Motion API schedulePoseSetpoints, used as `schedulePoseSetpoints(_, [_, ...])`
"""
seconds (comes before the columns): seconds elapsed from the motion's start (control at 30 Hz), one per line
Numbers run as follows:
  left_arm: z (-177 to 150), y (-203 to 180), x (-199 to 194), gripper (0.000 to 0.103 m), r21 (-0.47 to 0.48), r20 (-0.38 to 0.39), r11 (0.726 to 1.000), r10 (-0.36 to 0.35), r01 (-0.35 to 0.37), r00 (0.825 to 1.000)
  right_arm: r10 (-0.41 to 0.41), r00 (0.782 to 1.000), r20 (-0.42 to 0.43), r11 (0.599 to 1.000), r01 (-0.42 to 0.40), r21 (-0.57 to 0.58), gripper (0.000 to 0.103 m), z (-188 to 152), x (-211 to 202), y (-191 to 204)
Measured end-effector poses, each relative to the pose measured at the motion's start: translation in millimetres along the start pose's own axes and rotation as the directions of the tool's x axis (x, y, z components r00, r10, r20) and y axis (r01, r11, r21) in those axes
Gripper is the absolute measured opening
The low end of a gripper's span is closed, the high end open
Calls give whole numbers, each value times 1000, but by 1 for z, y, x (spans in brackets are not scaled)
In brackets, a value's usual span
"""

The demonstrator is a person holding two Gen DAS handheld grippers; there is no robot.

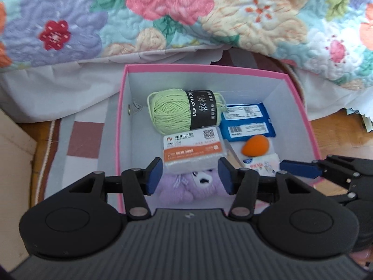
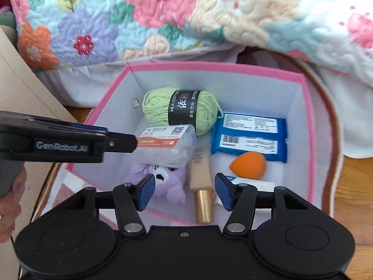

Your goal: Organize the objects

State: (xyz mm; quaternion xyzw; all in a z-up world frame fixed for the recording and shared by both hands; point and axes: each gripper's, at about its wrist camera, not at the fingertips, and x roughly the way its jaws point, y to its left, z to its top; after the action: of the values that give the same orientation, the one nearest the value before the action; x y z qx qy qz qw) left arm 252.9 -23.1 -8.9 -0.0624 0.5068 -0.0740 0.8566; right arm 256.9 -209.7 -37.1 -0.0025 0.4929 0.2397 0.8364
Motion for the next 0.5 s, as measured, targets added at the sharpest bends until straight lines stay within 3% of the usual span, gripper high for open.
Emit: schedulePoseSetpoints(0.5, [-45,-24,-125,84,72,73,994,73,-79,995,-29,998,53,997,32,-63,68,-17,-124,39])
